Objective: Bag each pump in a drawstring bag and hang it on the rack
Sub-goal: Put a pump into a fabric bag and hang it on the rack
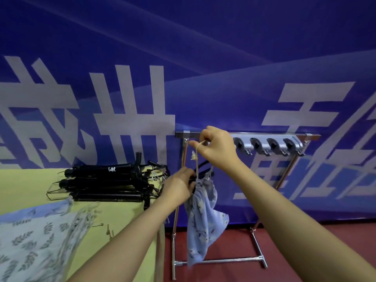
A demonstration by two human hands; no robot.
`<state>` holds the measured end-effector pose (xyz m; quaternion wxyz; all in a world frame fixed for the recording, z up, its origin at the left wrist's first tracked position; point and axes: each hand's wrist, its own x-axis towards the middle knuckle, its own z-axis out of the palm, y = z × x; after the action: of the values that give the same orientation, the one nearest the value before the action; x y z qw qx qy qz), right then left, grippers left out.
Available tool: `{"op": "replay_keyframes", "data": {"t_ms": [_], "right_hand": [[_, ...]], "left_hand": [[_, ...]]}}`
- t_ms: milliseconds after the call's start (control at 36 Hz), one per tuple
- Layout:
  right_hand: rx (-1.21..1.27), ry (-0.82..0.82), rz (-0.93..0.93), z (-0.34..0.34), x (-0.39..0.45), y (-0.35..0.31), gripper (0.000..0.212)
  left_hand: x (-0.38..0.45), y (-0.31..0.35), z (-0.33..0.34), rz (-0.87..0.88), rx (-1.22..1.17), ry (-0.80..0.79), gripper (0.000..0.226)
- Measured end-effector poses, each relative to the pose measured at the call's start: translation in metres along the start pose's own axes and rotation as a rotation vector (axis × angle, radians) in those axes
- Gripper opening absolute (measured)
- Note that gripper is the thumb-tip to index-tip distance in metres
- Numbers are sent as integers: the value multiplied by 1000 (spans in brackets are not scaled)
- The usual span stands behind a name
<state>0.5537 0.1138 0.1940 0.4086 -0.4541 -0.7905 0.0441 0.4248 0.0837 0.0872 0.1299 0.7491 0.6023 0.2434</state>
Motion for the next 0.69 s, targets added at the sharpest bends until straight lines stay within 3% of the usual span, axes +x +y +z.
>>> {"op": "replay_keyframes", "data": {"t_ms": [111, 250, 333, 472, 583, 694], "right_hand": [[51, -33, 89, 5, -1, 6, 47], [239, -15, 201, 11, -4, 13, 48], [326, -16, 274, 12, -3, 11, 51], [407, -100, 238, 13, 1, 3, 43], [390, -147, 214, 18, 4, 0, 41], [441, -87, 201, 22, 5, -3, 44]], "left_hand": [[3, -1, 6, -20, -58, -63, 23], [5, -8, 1, -78, -330, -96, 30], [4, -14, 3, -19, -328, -89, 35], [6, 3, -10, 114, -284, -128, 41], [16, 9, -16, 18, -319, -129, 30], [23, 5, -11, -26, -277, -266, 32]]}}
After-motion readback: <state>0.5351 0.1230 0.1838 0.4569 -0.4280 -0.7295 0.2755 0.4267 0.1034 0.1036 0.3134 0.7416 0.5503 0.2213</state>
